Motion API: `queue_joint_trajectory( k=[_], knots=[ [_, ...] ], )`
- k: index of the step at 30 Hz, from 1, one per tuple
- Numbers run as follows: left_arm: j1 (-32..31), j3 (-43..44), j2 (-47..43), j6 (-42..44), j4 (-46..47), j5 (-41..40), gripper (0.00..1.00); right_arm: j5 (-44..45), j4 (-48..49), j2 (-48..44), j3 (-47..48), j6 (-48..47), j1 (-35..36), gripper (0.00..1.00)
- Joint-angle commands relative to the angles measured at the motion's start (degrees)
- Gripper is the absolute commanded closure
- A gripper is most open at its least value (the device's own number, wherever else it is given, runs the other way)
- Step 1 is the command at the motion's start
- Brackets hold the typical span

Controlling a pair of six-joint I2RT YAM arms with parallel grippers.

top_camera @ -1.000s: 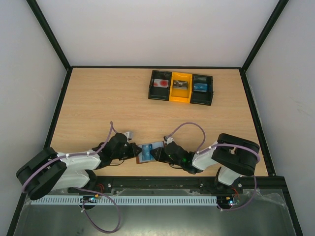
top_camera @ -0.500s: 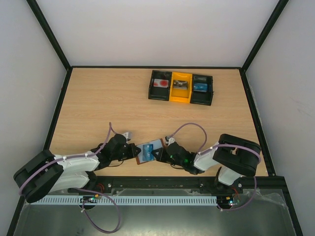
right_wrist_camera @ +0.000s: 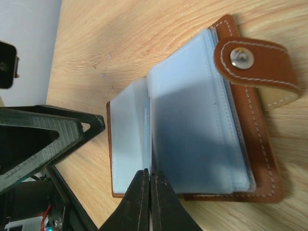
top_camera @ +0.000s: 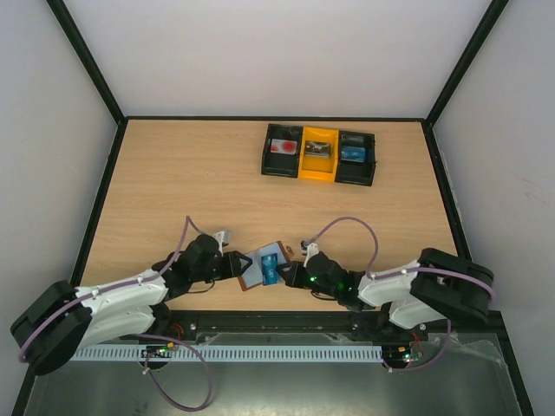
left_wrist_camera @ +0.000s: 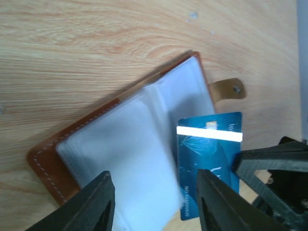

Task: Take the credit cards out of the card holder

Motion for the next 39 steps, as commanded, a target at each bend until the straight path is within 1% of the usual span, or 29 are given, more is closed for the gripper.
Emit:
queue_joint_trajectory(
  k=[1, 4, 7, 12, 17, 20, 22, 27, 30, 33, 37, 39],
  knots=[
    [-0.07, 3.58, -4.69, 4.13, -4.78, 2.25, 0.48, 2.91, -7.0, -7.63, -2.56, -2.81, -0.13, 0.98],
    [0.01, 5.36, -7.17, 6.86, -4.99, 4.34, 0.42, 3.09, -11.1, -14.37, -3.12, -4.42, -0.13, 0.98],
    [0.01, 7.41, -8.04, 9.72, -5.46, 8.46, 0.38, 0.84, -16.17, -21.94, -2.47, -7.06, -0.13, 0.98],
    [0.1, 11.0, -9.76, 13.05, -9.28, 15.06, 0.36, -3.09, -26.32, -34.16, -0.33, -10.0, -0.13, 0.98],
    [0.16, 13.71, -12.07, 15.39, -11.24, 21.19, 0.34, -9.82, -29.49, -42.63, -0.15, -10.84, -0.13, 0.98],
    [0.19, 14.8, -12.0, 17.0, -12.93, 22.74, 0.34, -13.41, -28.79, -45.36, -0.27, -10.28, -0.13, 0.98],
    [0.19, 15.23, -11.44, 17.6, -13.38, 23.67, 0.34, -15.56, -26.44, -45.92, -0.93, -9.26, -0.13, 0.98],
    [0.19, 13.83, -9.89, 16.9, -9.63, 28.16, 0.36, -20.16, -18.99, -43.8, -2.59, -6.85, -0.12, 0.98],
    [0.23, 12.51, -9.04, 16.07, -7.08, 30.09, 0.43, -22.18, -14.1, -41.67, -3.59, -5.25, -0.13, 0.98],
    [0.19, 10.78, -8.97, 14.14, -3.4, 32.11, 0.55, -22.56, -11.14, -40.17, -4.1, -4.45, -0.09, 0.98],
    [0.19, 9.95, -9.44, 13.36, -2.69, 32.62, 0.83, -22.06, -10.2, -39.71, -4.21, -4.19, -0.13, 0.98],
    [0.19, 9.31, -9.59, 12.88, -1.59, 33.46, 0.93, -21.59, -10.43, -39.84, -4.23, -4.18, -0.13, 0.98]
  ],
)
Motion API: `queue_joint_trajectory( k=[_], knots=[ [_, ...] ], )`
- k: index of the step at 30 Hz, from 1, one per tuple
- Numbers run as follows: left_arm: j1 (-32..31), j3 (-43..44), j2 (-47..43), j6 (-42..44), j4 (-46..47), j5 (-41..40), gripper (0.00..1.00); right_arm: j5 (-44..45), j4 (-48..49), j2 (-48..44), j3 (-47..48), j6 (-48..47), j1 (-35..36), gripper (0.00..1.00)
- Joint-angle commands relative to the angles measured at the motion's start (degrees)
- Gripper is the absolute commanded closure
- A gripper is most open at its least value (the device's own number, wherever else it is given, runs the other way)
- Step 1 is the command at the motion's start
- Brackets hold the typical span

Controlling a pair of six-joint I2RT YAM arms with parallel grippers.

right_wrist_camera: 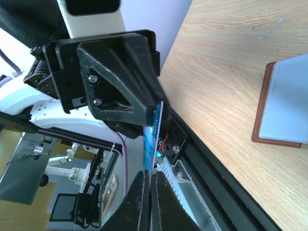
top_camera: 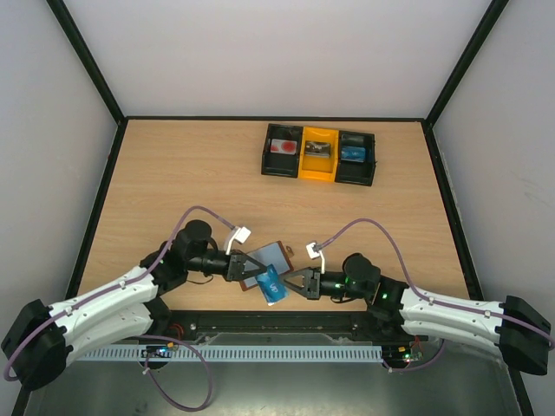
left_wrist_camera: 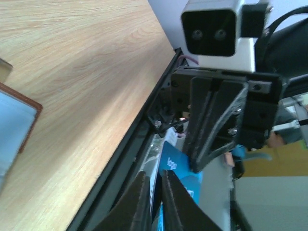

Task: Take the credit cards out of the card holder

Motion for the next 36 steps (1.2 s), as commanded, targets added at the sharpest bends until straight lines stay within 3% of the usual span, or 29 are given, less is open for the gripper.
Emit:
queue_joint_trajectory(
  k=[1, 9, 13, 18, 24, 29, 36],
  knots=[
    [0.21, -1.5, -0.51, -1.7, 4.53, 3.49, 0.96, -0.34, 3.96, -0.3, -0.43, 0.74, -0.04, 0.98],
    [0.21, -2.14, -0.25, -2.69, 6.47, 3.21, 0.97, 2.84, 3.37, -0.03, -0.08, 1.91, -0.09, 0.95],
    [0.17, -2.6, -0.83, -5.99, 8.38, -0.09, 0.97, 9.19, 3.32, -2.64, -1.66, 5.65, -0.09, 0.73],
    [0.18, -3.64, -2.95, -13.06, 11.89, -9.79, 0.97, 15.34, 8.7, -5.68, -5.43, 12.42, -0.09, 0.47],
    [0.25, -6.47, -5.24, -23.07, 19.08, -21.69, 0.97, 19.81, 11.6, -5.39, -4.1, 13.78, -0.09, 0.3],
    [0.17, -7.76, -6.41, -29.02, 23.44, -29.45, 0.97, 24.65, 15.44, -1.58, -3.63, 16.6, 0.0, 0.29],
    [-0.19, -8.9, -10.03, -33.38, 24.3, -39.86, 0.97, 26.17, 20.27, 7.51, 0.31, 17.26, 0.58, 0.35]
  ],
)
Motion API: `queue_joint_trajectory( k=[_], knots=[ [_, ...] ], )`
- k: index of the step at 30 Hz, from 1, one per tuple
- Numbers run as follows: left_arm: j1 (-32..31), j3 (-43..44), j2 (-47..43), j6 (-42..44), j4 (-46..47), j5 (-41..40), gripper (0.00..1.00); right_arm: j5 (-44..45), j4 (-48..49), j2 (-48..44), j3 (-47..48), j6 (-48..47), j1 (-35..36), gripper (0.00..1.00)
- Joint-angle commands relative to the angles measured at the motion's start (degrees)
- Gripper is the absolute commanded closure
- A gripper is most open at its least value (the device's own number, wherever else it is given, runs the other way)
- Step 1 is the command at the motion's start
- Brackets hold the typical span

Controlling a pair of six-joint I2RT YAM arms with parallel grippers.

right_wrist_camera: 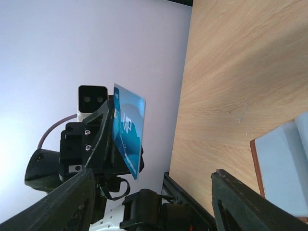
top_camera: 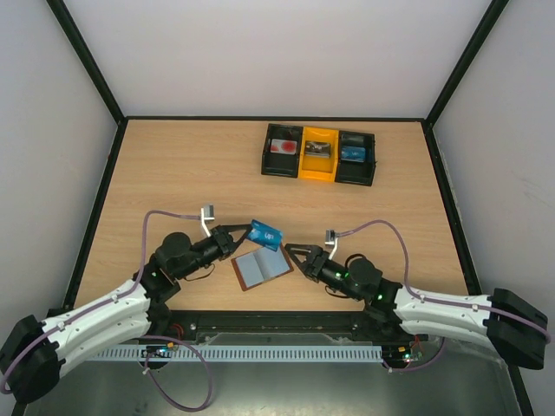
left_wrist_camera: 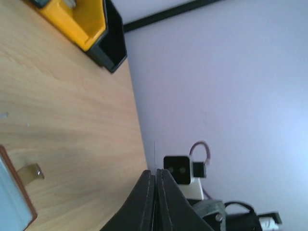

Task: Take the credit cards out of the card holder

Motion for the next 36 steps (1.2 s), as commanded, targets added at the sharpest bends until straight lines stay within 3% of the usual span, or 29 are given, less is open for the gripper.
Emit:
queue_joint_trajectory(
  k=[1, 6, 17, 25, 31, 33, 36],
  knots=[
    [-0.42, -0.9, -2.51, -3.71, 2.85, -9.32, 0.97, 2.68, 5.97, 5.22, 4.9, 0.58, 0.63, 0.37],
    [-0.88, -2.27, -4.41, -4.51, 3.72, -12.6, 0.97, 1.98, 11.91, 13.0, 7.4, 0.77, 1.03, 0.51],
    [-1.34, -3.48, -6.46, -5.0, 2.92, -13.68, 0.97, 0.5, 17.8, 25.82, 13.88, 1.36, 2.35, 0.65],
    [-1.41, -5.43, -10.25, -5.62, 0.15, -15.54, 0.97, 3.69, 17.96, 26.4, 13.08, 0.39, 2.6, 0.97],
    [-1.39, -5.4, -13.45, -4.65, -2.86, -16.84, 0.97, 4.68, 16.05, 26.16, 13.42, -1.89, 2.79, 0.98],
    [-1.41, -5.44, -14.32, -4.68, -4.05, -17.23, 0.91, 4.99, 15.65, 26.06, 13.41, -2.6, 2.79, 0.98],
    [-1.41, -5.48, -15.26, -4.26, -5.03, -17.14, 0.66, 5.73, 14.28, 25.29, 13.64, -4.29, 2.74, 0.98]
  ],
)
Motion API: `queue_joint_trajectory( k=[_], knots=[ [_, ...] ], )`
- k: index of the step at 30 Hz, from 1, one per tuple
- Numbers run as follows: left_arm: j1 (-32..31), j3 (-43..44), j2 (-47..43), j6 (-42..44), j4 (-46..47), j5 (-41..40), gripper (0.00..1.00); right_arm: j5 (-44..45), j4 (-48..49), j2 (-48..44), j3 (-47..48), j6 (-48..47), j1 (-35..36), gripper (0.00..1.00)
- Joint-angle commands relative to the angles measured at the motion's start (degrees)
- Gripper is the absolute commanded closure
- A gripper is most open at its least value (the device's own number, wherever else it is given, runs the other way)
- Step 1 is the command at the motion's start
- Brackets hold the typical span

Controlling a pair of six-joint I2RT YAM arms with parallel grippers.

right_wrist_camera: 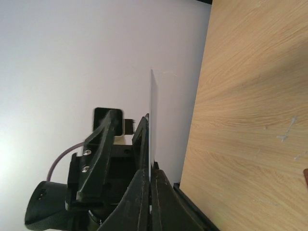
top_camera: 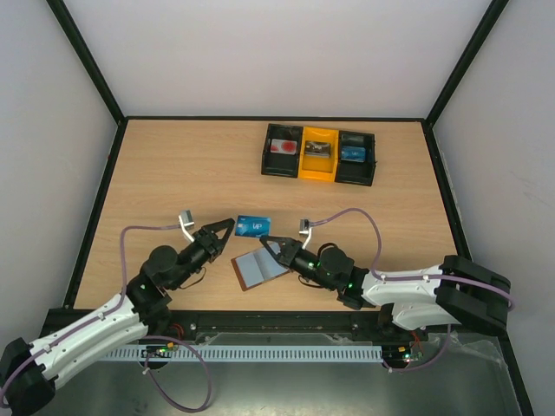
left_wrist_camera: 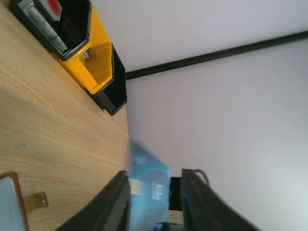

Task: Take the credit cards out of the card holder

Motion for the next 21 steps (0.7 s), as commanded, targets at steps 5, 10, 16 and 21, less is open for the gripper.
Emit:
queue_joint_trajectory(
  k=[5, 10, 16, 21],
  knots=[
    [-0.03, 1.53, -2.38, 4.38, -5.73, -0.79, 0.26, 3.17, -11.82, -4.24, 4.33, -10.14, 0.08, 0.98],
    [-0.06, 7.09, -2.26, 10.63, -16.39, -1.22, 0.0, 3.13, -24.18, -5.46, 9.61, -16.72, -1.31, 0.98],
    [-0.04, 12.37, -2.59, 17.54, -27.93, -2.9, 0.0, -0.67, -28.53, -6.9, 9.62, -20.35, -6.44, 0.98],
    [-0.05, 13.59, -4.09, 22.19, -32.9, -4.67, 0.0, -2.73, -36.66, -8.08, 12.47, -25.37, -11.59, 0.98]
  ],
)
